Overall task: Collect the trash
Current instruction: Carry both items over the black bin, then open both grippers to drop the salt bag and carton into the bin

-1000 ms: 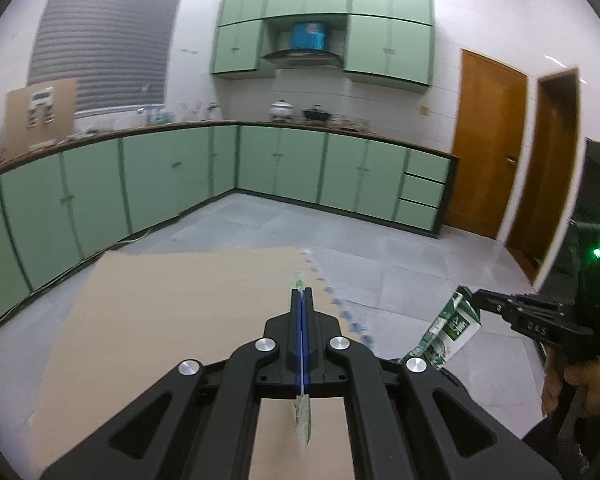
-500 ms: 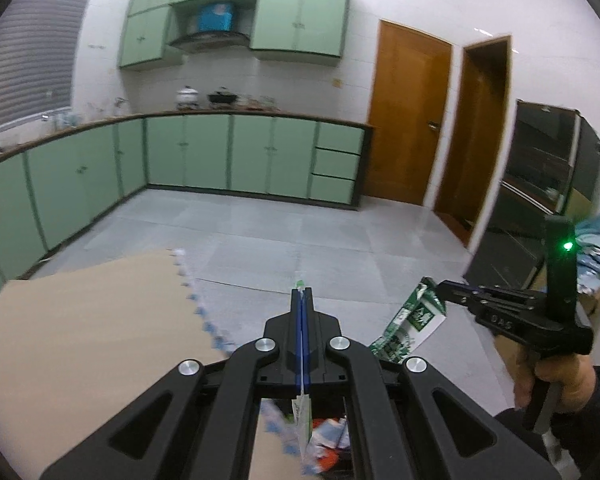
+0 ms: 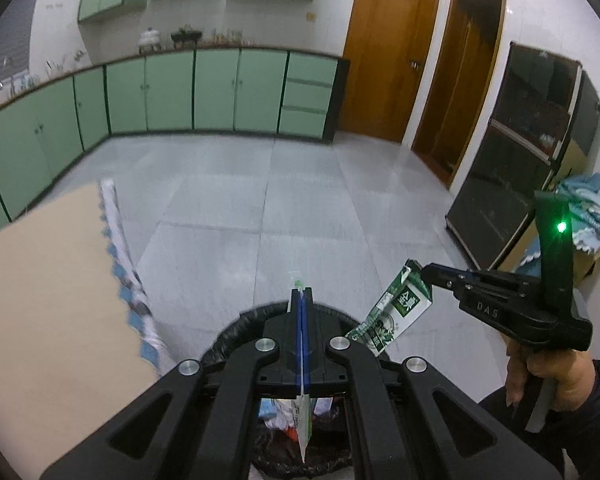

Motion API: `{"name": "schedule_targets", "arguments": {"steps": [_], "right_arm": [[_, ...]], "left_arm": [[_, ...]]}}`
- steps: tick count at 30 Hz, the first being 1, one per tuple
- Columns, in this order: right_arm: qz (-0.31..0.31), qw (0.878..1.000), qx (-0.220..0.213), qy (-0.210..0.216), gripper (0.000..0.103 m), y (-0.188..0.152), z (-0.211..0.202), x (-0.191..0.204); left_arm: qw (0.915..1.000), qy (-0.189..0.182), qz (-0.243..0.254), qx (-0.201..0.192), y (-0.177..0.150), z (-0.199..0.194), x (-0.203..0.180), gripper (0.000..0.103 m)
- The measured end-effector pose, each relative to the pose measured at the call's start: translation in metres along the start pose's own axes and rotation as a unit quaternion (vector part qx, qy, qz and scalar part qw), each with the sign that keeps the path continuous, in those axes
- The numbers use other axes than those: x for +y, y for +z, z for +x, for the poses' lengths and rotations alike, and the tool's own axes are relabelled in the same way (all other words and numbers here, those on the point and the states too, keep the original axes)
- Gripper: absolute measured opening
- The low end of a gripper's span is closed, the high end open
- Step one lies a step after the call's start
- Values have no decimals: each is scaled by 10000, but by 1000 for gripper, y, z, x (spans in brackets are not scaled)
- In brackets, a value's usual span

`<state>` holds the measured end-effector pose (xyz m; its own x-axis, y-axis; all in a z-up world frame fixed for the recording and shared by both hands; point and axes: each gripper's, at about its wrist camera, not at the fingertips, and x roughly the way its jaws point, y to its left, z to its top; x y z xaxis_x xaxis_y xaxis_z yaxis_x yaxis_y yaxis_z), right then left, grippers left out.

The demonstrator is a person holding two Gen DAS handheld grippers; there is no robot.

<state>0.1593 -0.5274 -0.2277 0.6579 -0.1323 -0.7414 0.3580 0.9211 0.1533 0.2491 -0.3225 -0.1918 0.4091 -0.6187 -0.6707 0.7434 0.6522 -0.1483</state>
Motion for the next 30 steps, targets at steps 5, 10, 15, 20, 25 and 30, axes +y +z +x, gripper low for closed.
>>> {"name": "schedule_targets", "arguments": {"steps": [5, 10, 15, 20, 25, 30], "right_arm": [[101, 9990, 413, -115, 6, -18, 38, -2], [211, 9974, 683, -134, 27, -29, 55, -3], [272, 9980, 556, -135, 29, -24, 48, -4], [158, 9988, 457, -88, 29, -24, 36, 0], [72, 9993, 368, -38, 31, -27, 15, 16], [-32, 9997, 230, -27, 38, -30, -17, 35]], "left_arm": [[9990, 52, -1, 444, -18, 43, 1, 0], [9953, 112, 31, 962, -36, 81, -1, 3], [9954, 120, 6, 951, -40, 82, -3, 21], [9958, 210, 31, 887, -43, 73, -2, 31], [9964, 367, -71, 759, -45, 54, 4, 37], [9965, 511, -226, 624, -45, 29, 13, 38]]}}
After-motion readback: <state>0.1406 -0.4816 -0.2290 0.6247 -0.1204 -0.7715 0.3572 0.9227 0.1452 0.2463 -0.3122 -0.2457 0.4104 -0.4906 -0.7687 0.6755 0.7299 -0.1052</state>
